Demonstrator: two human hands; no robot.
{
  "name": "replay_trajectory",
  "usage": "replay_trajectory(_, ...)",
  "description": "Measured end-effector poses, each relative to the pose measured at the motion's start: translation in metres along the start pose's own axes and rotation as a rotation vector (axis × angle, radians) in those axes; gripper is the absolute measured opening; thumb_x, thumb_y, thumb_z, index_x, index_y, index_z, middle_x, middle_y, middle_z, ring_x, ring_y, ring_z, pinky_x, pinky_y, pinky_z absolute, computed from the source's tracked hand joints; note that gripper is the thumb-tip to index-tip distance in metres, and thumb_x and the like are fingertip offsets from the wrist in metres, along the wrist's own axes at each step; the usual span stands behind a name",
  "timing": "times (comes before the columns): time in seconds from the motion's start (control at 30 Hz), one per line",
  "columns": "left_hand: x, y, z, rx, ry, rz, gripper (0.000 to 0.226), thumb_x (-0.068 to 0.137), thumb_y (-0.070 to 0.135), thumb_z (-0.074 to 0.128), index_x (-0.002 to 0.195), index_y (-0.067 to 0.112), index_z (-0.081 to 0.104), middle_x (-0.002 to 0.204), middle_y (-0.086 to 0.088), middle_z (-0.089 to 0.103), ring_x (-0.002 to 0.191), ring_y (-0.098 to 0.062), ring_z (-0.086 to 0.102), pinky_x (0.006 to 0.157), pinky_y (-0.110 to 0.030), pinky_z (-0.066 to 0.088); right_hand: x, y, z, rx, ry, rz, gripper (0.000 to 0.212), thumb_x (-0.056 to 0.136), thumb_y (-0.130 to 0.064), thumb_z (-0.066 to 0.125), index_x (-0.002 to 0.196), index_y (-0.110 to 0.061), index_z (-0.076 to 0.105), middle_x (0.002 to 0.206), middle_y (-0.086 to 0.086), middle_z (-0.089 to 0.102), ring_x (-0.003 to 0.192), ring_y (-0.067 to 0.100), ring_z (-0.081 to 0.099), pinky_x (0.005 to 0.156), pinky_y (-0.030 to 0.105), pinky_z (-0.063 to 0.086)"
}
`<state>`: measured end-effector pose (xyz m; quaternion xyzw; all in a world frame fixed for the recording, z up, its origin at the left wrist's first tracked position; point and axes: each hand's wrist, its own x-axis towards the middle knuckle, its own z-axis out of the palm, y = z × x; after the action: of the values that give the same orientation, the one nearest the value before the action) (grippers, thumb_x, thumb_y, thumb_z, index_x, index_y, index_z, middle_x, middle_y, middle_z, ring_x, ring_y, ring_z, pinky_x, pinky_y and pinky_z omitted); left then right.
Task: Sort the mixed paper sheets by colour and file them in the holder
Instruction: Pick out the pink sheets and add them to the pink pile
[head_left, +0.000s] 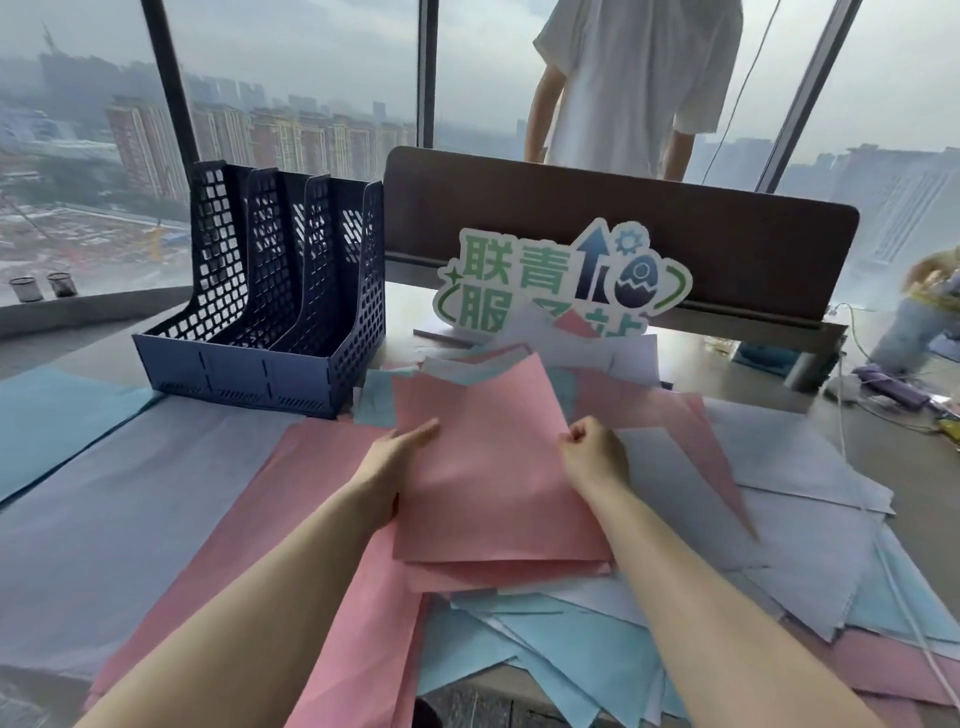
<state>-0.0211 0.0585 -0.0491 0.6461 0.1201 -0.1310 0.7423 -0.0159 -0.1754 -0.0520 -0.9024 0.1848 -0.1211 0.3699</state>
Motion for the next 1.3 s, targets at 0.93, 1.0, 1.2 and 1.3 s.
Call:
replay_trajectory(0.93, 0.01, -0.006, 0.015, 0.161, 0.037, 0.087, 0.015, 0.086, -0.001, 0.065, 0.099, 0.007, 0.065, 0.094, -0.02, 0.072, 0.078, -0.033, 0.067, 0.081, -0.045, 0.057, 0.076, 0.112, -0.11, -0.319, 0.016, 0.61, 0.051, 0.062, -0.039, 0.077, 0.102, -0.017, 0.056, 0.116, 0.013, 0.061, 0.109, 0.035, 0.06, 0.09, 0.041, 0.046)
replay_trajectory(1.0, 0.01, -0.006, 0.014, 0.154, 0.035, 0.084, 0.016, 0.086, -0.001, 0.066, 0.1, 0.006, 0.065, 0.095, -0.02, 0.072, 0.079, -0.034, 0.067, 0.08, -0.045, 0.058, 0.101, 0.135, -0.102, -0.298, -0.028, 0.608, 0.057, 0.048, -0.034, 0.077, 0.096, -0.013, 0.055, 0.111, 0.011, 0.061, 0.107, 0.033, 0.061, 0.094, 0.041, 0.049)
replay_trajectory(1.2, 0.013, -0.007, 0.011, 0.151, 0.029, 0.068, 0.019, 0.086, 0.0, 0.066, 0.103, 0.006, 0.064, 0.095, -0.019, 0.072, 0.077, -0.034, 0.068, 0.077, -0.043, 0.058, 0.062, 0.087, -0.119, -0.334, 0.077, 0.481, 0.027, 0.09, -0.018, 0.053, 0.115, -0.014, 0.061, 0.111, 0.012, 0.062, 0.108, 0.034, 0.061, 0.084, 0.038, 0.047)
replay_trajectory(1.3, 0.014, -0.007, 0.011, 0.144, 0.022, 0.06, 0.017, 0.086, 0.0, 0.066, 0.101, 0.007, 0.064, 0.094, -0.018, 0.072, 0.078, -0.033, 0.068, 0.077, -0.042, 0.058, 0.055, 0.078, -0.131, -0.331, 0.449, 0.233, 0.023, 0.1, -0.014, 0.041, 0.116, -0.014, 0.057, 0.113, 0.019, 0.065, 0.103, 0.038, 0.061, 0.078, 0.04, 0.045)
